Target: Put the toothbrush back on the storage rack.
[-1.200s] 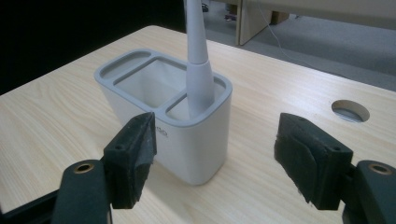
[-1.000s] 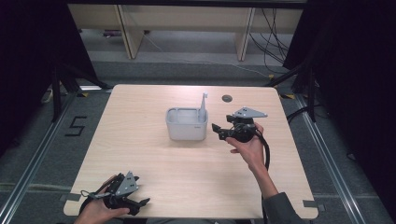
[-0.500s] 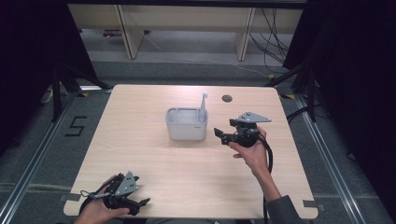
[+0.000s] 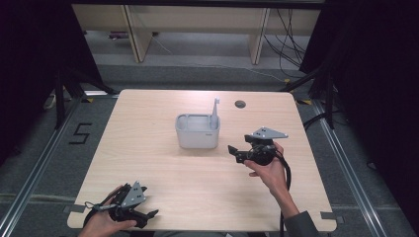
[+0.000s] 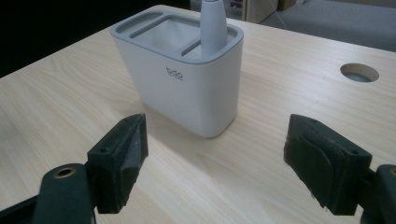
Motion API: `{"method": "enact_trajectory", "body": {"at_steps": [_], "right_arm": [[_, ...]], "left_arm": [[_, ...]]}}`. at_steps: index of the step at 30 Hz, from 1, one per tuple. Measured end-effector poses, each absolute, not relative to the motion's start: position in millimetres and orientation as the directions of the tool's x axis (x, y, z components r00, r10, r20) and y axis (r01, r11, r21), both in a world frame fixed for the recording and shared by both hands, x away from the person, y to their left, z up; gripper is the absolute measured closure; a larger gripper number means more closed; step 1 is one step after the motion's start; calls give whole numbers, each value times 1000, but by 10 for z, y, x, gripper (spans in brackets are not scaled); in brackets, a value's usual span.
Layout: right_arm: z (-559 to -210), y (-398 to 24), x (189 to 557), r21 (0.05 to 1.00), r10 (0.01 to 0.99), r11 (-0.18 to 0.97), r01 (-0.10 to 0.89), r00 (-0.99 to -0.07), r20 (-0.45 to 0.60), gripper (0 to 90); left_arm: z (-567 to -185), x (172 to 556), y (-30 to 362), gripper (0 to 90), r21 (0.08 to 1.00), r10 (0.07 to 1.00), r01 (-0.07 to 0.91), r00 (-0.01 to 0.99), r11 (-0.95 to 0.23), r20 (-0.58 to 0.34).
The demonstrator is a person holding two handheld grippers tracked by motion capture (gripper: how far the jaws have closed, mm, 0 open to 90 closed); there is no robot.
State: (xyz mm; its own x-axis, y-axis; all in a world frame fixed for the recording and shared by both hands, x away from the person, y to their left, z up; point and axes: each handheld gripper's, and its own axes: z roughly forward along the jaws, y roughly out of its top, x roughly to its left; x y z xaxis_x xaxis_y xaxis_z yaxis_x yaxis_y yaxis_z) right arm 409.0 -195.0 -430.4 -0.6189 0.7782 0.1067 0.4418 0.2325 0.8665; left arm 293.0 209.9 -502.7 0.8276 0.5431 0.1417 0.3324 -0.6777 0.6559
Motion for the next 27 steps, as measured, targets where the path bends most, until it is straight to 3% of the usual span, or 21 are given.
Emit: {"method": "enact_trajectory", "body": {"at_steps": [11, 13, 14, 15, 27], "right_arm": [[-4374, -1994, 3947, 860, 772, 225, 458, -622, 129, 224], [-4392, -2034, 3941, 864, 763, 258, 433, -640, 93, 224], [-4388, -2031, 3901, 851, 773, 237, 469, -621, 128, 224], [-4409, -2047, 3906, 864, 771, 246, 439, -629, 100, 225], [-4601, -2172, 3730, 833, 774, 248, 494, -618, 136, 221]], "left_arm": [[-5032, 2925, 2100, 163, 656, 545, 334, 826, -676, 141], [-5032, 2925, 2099, 164, 656, 545, 334, 826, -677, 142], [-5031, 2926, 2100, 163, 656, 545, 334, 826, -677, 142], [-5032, 2925, 2100, 163, 657, 546, 335, 826, -676, 141], [-5033, 2928, 2104, 163, 656, 547, 336, 825, -676, 141]]}}
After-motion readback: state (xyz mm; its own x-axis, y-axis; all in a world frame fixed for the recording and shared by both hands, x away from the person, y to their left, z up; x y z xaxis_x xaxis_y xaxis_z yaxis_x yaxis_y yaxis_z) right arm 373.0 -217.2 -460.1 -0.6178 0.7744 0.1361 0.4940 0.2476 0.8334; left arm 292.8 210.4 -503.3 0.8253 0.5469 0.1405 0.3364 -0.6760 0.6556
